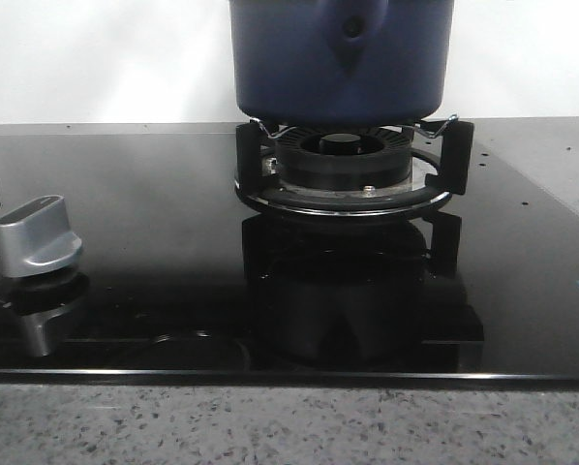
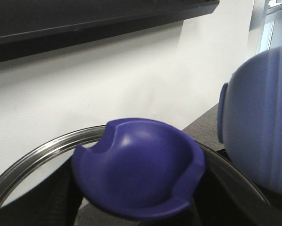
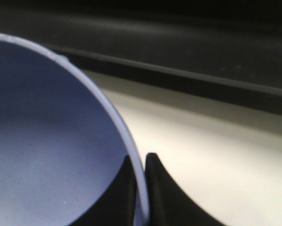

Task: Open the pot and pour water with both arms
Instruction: 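Tilt the bowl over the open saucepan with the right gripper to pour water, then lower the bowl back onto the counter and open the right gripper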

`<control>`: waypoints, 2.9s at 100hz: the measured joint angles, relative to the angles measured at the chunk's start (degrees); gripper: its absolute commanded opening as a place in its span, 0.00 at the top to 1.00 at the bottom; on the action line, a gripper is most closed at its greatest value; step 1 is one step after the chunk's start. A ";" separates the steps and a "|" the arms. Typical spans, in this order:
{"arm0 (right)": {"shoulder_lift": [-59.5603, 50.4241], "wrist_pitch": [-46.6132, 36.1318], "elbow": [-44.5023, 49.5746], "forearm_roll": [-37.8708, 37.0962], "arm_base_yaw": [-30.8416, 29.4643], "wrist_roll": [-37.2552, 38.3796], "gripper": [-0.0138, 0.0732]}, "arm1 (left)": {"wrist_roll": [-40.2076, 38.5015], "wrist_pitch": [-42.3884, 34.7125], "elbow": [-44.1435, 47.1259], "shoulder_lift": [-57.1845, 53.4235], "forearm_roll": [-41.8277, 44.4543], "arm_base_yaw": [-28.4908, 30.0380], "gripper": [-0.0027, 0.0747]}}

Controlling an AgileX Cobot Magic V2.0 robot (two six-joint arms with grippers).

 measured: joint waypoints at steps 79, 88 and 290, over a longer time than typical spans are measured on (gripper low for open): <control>0.13 -15.35 0.70 3.07 0.00 -4.47 0.90 | 0.00 0.12 0.00 0.00 0.00 0.00 0.49; 0.13 -15.90 0.70 3.21 0.00 -4.47 0.90 | 0.00 0.12 0.00 0.00 0.00 0.00 0.49; 5.22 96.61 -16.60 19.52 -37.13 0.68 0.90 | 1.45 1.89 0.00 -0.09 -6.09 -16.27 0.49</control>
